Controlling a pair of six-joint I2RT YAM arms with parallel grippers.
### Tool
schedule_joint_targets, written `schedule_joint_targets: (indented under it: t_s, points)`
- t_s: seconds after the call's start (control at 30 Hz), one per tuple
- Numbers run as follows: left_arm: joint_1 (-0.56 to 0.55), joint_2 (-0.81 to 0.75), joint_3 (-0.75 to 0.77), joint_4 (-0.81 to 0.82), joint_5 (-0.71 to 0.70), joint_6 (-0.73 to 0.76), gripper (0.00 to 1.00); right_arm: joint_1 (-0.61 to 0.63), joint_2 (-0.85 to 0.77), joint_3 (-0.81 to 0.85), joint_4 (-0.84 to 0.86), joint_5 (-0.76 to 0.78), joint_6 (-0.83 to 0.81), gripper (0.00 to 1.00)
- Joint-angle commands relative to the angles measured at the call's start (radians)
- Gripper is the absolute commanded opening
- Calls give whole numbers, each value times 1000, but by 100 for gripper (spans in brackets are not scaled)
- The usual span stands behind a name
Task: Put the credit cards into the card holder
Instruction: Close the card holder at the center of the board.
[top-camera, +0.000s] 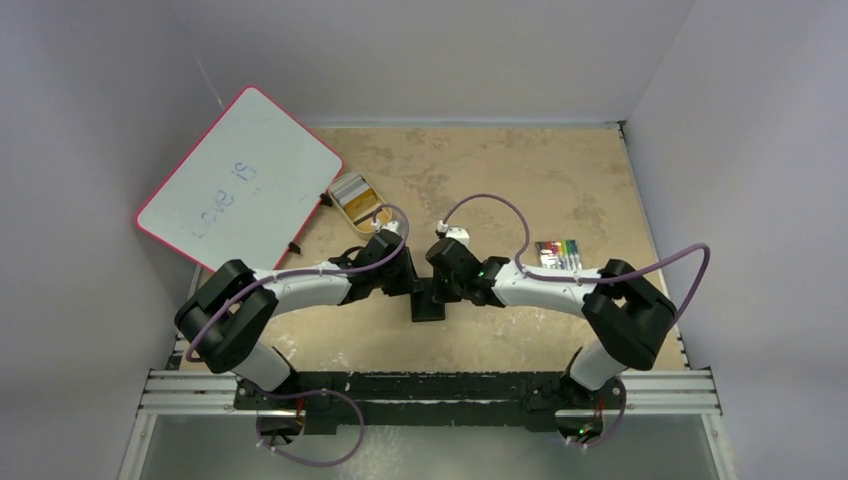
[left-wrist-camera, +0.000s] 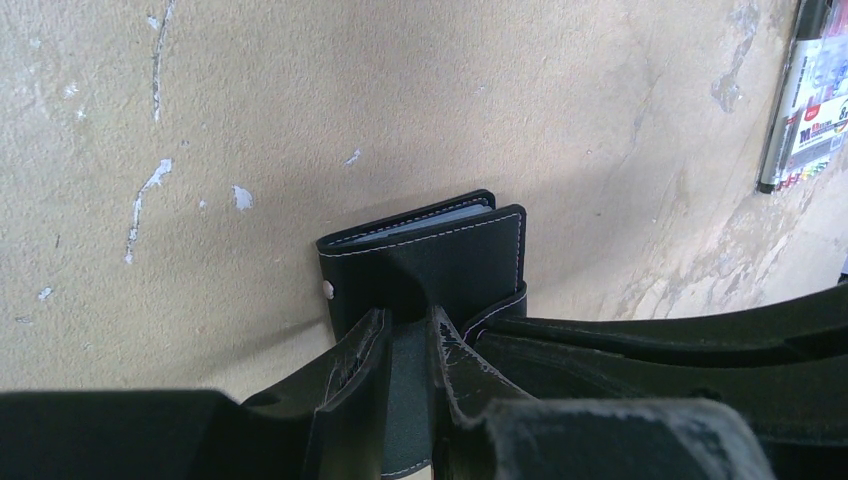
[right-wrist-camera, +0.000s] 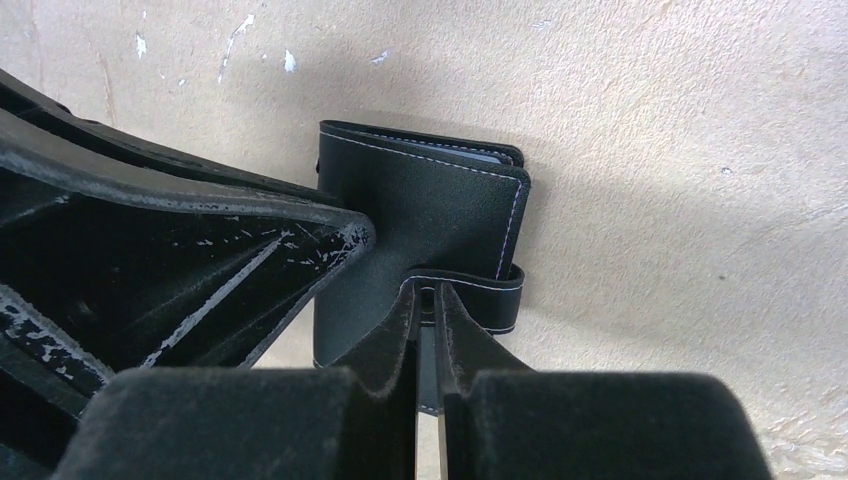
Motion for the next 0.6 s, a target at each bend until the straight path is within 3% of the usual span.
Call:
schedule_joint_targets:
  t_s: [0.0,0.33,0.57]
  points:
    - [-1,8,-10,25,-9,-8,18,78,92,-33,-108,-11,61,5]
    - [0,29,-8,25,2,-8,17,186,136,-103,-76,11,171,4]
    - [-1,50,3,46,24,-20,17,192,172,-141,-56,30,197,3]
